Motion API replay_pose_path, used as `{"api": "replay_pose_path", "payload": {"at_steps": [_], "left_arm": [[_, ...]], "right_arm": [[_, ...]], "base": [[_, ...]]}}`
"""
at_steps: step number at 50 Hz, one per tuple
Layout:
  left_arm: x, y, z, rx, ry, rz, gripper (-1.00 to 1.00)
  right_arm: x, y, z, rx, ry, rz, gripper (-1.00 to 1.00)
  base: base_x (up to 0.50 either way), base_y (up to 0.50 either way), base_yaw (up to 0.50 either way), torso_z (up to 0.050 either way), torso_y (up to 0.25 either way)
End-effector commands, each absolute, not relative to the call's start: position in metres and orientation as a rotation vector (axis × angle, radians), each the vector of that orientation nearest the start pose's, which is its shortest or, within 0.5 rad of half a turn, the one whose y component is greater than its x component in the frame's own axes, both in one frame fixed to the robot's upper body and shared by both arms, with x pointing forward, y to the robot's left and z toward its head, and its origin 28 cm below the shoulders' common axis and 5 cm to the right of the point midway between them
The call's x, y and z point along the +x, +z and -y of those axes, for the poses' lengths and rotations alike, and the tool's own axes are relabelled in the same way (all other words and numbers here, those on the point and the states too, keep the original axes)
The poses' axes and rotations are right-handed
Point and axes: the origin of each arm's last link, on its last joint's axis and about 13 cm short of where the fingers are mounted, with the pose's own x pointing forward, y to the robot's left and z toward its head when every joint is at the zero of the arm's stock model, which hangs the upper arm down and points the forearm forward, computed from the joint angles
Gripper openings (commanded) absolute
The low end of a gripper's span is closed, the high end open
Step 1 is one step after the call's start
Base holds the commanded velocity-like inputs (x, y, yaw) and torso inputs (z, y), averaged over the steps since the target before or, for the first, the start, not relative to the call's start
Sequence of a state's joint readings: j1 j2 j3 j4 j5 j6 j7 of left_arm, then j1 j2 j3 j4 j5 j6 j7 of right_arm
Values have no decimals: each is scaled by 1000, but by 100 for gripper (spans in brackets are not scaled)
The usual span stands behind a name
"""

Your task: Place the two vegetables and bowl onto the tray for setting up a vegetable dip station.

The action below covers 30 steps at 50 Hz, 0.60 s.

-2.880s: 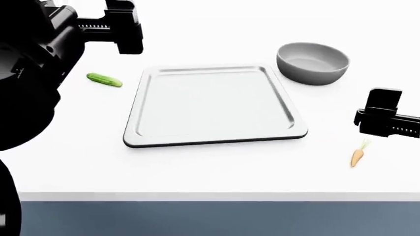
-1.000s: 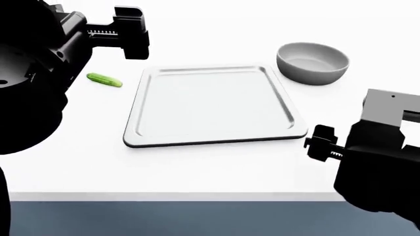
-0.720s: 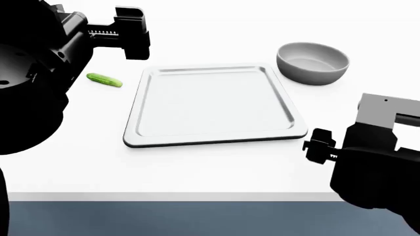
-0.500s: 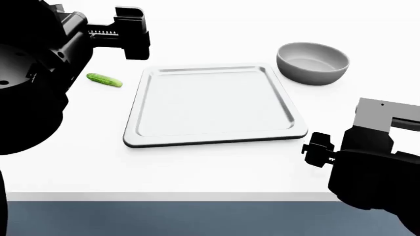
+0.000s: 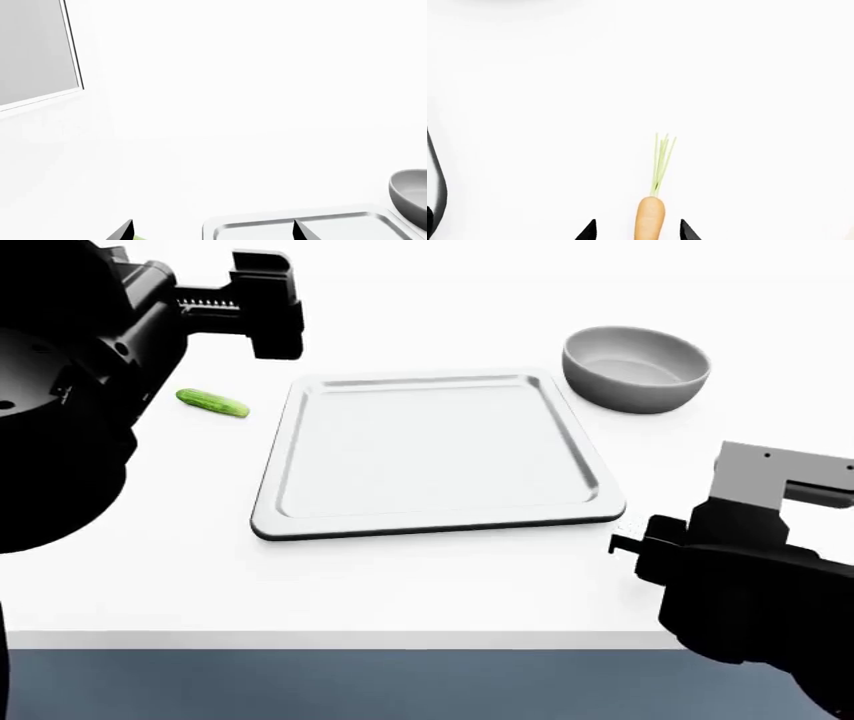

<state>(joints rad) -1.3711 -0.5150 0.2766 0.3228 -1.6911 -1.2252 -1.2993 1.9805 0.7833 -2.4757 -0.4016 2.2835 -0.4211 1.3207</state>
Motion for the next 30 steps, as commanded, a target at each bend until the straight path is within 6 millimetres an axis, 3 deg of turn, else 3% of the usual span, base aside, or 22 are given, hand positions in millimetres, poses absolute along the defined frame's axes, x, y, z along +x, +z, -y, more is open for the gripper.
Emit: {"api": "replay_pose_path", "payload": {"at_steps": [1, 21, 25, 30], "left_arm": [[236, 352, -208, 59, 25, 69, 100], [234, 353, -209, 56, 30, 75, 100], [234, 353, -210, 55, 31, 76, 100], [234, 354, -210, 54, 33, 77, 100]], "right_arm": [[252, 211, 124, 7, -646, -671, -100], [247, 221, 122, 32, -631, -641, -100], [244, 231, 121, 25, -620, -609, -100], [233, 261, 118, 21, -563, -518, -100]], "base": [[0, 0, 0, 0, 0], [0, 0, 0, 0, 0], [0, 0, 0, 0, 0], [0, 0, 0, 0, 0]]}}
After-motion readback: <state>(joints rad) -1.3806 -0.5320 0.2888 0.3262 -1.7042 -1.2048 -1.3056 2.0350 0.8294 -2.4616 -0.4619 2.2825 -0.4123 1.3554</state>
